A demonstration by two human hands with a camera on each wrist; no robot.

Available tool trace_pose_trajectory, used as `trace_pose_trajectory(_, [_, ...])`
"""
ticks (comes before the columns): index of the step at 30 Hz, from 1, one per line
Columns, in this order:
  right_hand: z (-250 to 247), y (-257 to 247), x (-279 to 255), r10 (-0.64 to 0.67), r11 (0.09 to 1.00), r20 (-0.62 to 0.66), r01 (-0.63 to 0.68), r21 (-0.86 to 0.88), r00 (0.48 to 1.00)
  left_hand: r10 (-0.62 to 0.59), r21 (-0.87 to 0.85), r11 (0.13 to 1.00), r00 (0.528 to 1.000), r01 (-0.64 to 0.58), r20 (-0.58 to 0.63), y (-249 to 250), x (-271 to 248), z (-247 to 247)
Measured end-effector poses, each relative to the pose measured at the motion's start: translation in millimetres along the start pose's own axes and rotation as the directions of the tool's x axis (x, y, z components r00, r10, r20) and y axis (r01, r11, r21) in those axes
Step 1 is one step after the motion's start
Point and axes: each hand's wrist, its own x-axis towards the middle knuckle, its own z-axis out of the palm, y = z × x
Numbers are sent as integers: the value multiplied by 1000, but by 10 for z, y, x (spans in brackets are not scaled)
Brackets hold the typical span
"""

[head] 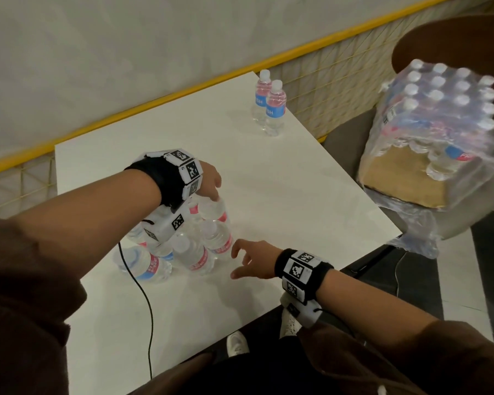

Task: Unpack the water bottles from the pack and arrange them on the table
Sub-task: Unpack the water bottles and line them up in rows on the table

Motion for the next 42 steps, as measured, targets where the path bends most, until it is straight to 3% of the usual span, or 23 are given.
trace_pose_trajectory(5, [196, -128, 132, -92, 993, 147, 102, -57, 985, 32, -42, 999, 996, -29, 79, -88, -9, 97])
trace_pose_trajectory(12, [332, -279, 328, -102, 994, 144, 106, -22, 984, 91, -58, 995, 991, -85, 96, -137, -30, 129])
trace_pose_trajectory(19, [408, -327, 361, -139, 989, 181, 127, 73, 974, 63, -52, 997, 987, -56, 145, -109, -65, 105])
trace_pose_trajectory(22, [289, -281, 288, -123, 992, 214, 128, -6, 969, 68, -23, 998, 995, -67, 74, 24, -85, -9])
trace_pose_trajectory(26, [-11, -78, 143, -69, 987, 245, 102, -128, 967, 193, -147, 969, 980, -198, -45, 452, -76, -272])
trace_pose_trajectory(31, [-572, 626, -129, 69, 997, 119, -74, 34, 991, 330, -202, 916, 938, -346, -108, 1281, 223, -539])
trace_pose_trajectory(36, [-1119, 1409, -593, 221, 932, -74, -189, 311, 972, 333, -265, 882, 913, -390, -237, 1984, 748, -764])
trace_pose_trajectory(39, [-1337, 1798, -801, 320, 862, -166, -214, 460, 933, 315, -308, 857, 893, -413, -322, 2272, 1071, -934])
trace_pose_trajectory(42, [-1571, 2143, -980, 440, 794, -332, -189, 578, 834, 264, -375, 823, 872, -426, -412, 2558, 1323, -1179])
